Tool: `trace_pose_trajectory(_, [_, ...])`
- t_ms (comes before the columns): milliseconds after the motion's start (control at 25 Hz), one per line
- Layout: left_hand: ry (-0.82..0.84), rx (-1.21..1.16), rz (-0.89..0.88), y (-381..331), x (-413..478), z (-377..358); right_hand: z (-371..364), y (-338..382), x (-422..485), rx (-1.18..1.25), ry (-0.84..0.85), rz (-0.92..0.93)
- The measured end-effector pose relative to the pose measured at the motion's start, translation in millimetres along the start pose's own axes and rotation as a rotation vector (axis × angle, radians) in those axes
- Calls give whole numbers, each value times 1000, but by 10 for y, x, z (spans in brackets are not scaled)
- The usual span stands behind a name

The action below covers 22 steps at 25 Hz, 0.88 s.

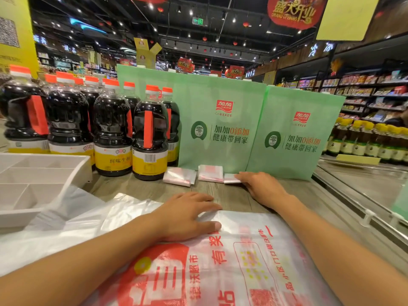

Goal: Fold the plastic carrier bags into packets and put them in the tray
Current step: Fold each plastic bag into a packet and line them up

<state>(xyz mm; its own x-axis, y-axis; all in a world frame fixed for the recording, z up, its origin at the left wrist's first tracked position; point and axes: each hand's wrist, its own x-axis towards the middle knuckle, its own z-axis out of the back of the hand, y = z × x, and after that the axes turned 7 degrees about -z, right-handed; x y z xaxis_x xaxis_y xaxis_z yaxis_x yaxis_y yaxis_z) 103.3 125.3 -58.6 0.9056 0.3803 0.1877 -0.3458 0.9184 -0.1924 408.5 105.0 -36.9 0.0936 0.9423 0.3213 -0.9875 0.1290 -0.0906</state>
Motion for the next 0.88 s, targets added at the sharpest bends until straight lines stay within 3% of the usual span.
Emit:
trace_pose_trajectory(160, [4, -3, -3, 7, -4, 0, -26, 46, 3, 195, 226, -88])
trace_pose_trajectory(360, [5, 8, -11, 14, 8, 2, -43, 62, -22, 202, 354, -89])
trace_pose_trajectory(560, [-87, 6, -33, -91, -57, 96, 180, 126, -146, 150, 290, -108])
trace_pose_trajectory(880, [-153, 69, -18, -424, -326, 870, 1187, 497, -1001, 190, 148, -27])
